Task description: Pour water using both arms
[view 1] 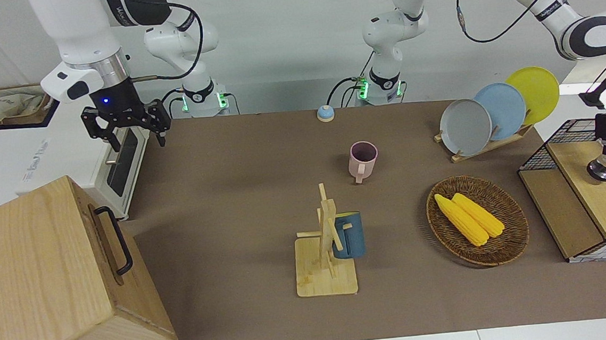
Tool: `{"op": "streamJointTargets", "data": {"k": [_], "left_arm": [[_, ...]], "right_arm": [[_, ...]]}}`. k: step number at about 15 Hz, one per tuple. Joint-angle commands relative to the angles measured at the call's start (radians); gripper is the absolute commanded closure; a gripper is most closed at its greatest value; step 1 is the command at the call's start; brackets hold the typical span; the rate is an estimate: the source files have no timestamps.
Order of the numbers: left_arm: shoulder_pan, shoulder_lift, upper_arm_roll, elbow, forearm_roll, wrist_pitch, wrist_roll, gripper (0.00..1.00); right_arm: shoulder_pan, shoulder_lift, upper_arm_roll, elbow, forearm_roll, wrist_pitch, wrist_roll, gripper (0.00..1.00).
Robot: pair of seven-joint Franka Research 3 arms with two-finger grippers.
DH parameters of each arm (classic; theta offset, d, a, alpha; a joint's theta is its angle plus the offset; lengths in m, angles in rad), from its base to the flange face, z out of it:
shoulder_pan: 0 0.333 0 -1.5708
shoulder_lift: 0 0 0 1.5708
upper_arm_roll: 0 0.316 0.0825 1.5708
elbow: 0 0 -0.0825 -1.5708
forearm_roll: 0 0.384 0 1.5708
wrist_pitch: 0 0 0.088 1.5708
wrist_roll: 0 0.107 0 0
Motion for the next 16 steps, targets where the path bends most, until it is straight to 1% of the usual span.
{"op": "streamJointTargets", "data": {"k": [1,3,5,7,8,9,11,12,13,16], "left_arm": [[0.011,0.006,0.001,0.012,-0.040,0.022,0.055,1.00],[0.014,0.012,0.001,0.012,-0.063,0.022,0.059,0.99],[0.014,0.026,0.001,0.012,-0.092,0.022,0.097,0.99],[0.026,0.036,0.003,0.012,-0.121,0.022,0.125,0.95],[0.026,0.039,0.003,0.012,-0.129,0.022,0.131,0.88],[0.029,0.042,0.001,0.012,-0.129,0.022,0.131,0.78],[0.029,0.044,0.001,0.012,-0.132,0.022,0.131,0.68],[0.029,0.044,0.001,0.014,-0.132,0.022,0.130,0.39],[0.029,0.044,0.001,0.014,-0.132,0.022,0.128,0.00],[0.022,0.041,0.003,0.019,-0.130,0.021,0.113,0.00]], "right_arm": [[-0.002,-0.004,-0.002,0.004,0.023,-0.011,-0.015,0.011],[-0.002,-0.004,-0.002,0.004,0.021,-0.011,-0.015,0.009],[-0.002,-0.004,-0.002,0.004,0.021,-0.011,-0.015,0.011],[-0.002,-0.004,-0.002,0.004,0.021,-0.011,-0.015,0.011],[-0.002,-0.004,-0.002,0.004,0.021,-0.011,-0.015,0.009],[-0.002,-0.004,-0.002,0.003,0.021,-0.011,-0.015,0.011],[-0.002,-0.004,-0.002,0.003,0.021,-0.011,-0.015,0.011],[-0.002,-0.004,-0.002,0.004,0.023,-0.011,-0.015,0.011],[-0.002,-0.004,-0.002,0.004,0.021,-0.011,-0.015,0.011],[-0.002,-0.004,-0.002,0.004,0.021,-0.011,-0.015,0.011]]}}
